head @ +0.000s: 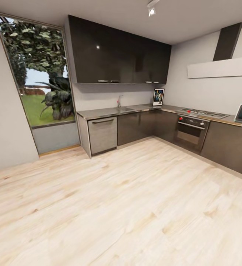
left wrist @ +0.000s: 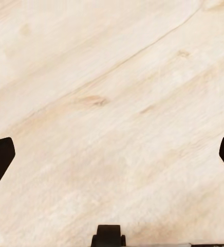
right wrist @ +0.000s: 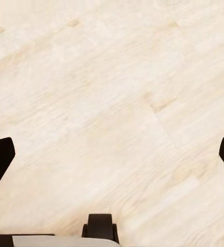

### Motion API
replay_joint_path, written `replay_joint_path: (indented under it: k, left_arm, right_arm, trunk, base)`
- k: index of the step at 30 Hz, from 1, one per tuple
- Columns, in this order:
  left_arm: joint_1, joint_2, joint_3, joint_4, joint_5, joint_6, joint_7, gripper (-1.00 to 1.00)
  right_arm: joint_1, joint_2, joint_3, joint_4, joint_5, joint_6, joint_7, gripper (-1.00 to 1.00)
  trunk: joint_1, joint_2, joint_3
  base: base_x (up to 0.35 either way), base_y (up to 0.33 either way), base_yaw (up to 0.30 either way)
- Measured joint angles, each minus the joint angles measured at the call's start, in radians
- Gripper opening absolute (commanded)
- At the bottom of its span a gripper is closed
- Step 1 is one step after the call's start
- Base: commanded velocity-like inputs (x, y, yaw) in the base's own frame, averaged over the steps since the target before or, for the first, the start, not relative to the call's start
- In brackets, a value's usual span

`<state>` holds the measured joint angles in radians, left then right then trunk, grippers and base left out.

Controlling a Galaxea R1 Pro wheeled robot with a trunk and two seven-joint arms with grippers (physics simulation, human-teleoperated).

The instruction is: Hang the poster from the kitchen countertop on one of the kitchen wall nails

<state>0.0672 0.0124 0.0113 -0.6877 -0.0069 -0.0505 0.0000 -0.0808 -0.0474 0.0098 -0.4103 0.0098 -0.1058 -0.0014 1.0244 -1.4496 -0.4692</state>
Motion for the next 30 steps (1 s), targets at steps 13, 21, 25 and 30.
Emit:
replay_joint_path:
  k: [13, 21, 25, 30]
  left_arm:
    - [0.000, 0.000, 0.000, 0.000, 0.000, 0.000, 0.000, 1.00]
    - [0.000, 0.000, 0.000, 0.000, 0.000, 0.000, 0.000, 1.00]
    - [0.000, 0.000, 0.000, 0.000, 0.000, 0.000, 0.000, 1.00]
    - [0.000, 0.000, 0.000, 0.000, 0.000, 0.000, 0.000, 1.00]
  right_arm:
    - [0.000, 0.000, 0.000, 0.000, 0.000, 0.000, 0.000, 1.00]
    - [0.000, 0.000, 0.000, 0.000, 0.000, 0.000, 0.000, 1.00]
    - [0.000, 0.000, 0.000, 0.000, 0.000, 0.000, 0.000, 1.00]
    - [0.000, 0.000, 0.000, 0.000, 0.000, 0.000, 0.000, 1.00]
  trunk:
    - [0.000, 0.000, 0.000]
    - [0.000, 0.000, 0.000]
    - [0.000, 0.000, 0.000]
    - [0.000, 0.000, 0.000]
  base:
    - [0.335, -0.080, 0.000]
    - [0.335, -0.080, -0.049]
    - [0.335, -0.080, -0.235]
    - [0.335, -0.080, -0.275]
